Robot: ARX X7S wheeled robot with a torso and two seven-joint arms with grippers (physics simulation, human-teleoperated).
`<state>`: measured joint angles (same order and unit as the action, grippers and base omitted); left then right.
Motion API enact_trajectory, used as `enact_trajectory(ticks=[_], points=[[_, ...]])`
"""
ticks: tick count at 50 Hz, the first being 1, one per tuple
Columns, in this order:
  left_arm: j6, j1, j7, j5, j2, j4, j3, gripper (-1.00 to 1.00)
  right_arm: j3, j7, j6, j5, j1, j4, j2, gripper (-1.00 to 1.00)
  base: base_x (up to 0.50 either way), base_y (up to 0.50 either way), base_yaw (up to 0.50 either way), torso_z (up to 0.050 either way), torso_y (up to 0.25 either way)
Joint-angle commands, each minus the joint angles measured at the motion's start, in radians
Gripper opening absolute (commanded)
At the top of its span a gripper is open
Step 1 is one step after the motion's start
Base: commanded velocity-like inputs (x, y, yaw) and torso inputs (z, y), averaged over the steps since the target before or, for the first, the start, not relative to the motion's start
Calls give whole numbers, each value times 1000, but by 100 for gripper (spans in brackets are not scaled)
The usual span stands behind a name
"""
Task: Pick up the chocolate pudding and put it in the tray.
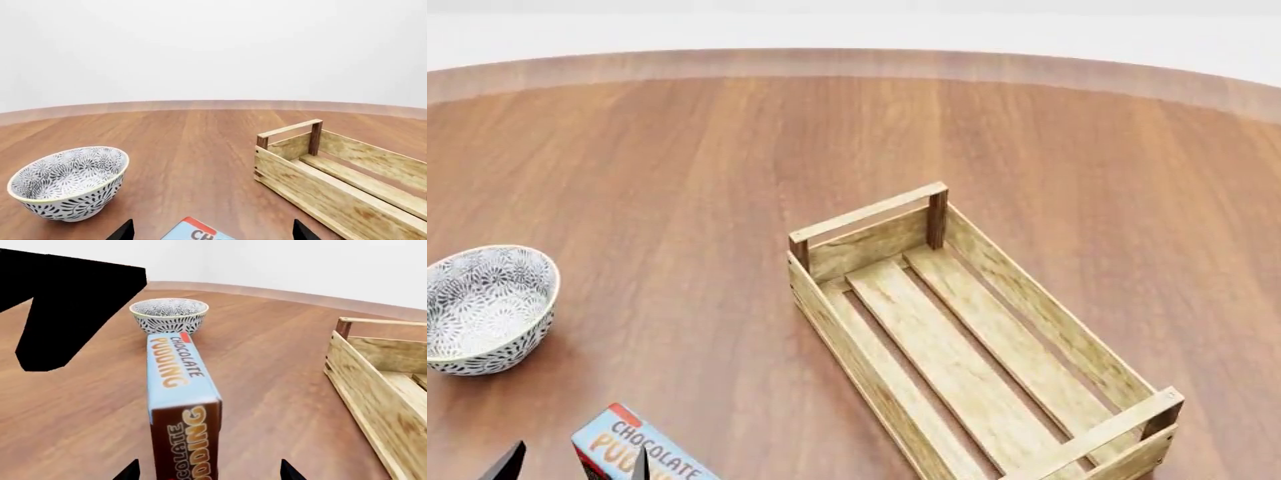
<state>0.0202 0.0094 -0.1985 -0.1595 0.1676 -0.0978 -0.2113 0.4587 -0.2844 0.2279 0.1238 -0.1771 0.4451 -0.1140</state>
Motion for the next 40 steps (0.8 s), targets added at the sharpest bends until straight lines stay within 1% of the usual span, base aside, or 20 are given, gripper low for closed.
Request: enact_trajectory(ticks=[1, 9, 24, 31, 40], points=[[-4, -1, -6, -7, 4, 1, -6, 100, 17, -20, 69, 3, -108, 220, 50, 100, 0, 0, 0, 0, 0], [-9, -2, -11, -9, 6, 7, -12, 100, 37, -27, 109, 13, -154, 326, 84, 100, 0, 0, 0, 0, 0], [0, -7, -20, -8, 11, 0, -31, 100, 80, -3, 111, 38, -144, 317, 80, 100, 0, 0, 0, 0, 0], [-10, -13, -21, -8, 10, 19, -39, 100, 100, 1, 139, 49, -179, 388, 97, 100, 0, 0, 0, 0, 0], [-6, -14, -27, -7, 12, 17, -50, 100, 148, 16, 139, 74, -201, 400, 100, 100, 0, 0, 0, 0, 0]])
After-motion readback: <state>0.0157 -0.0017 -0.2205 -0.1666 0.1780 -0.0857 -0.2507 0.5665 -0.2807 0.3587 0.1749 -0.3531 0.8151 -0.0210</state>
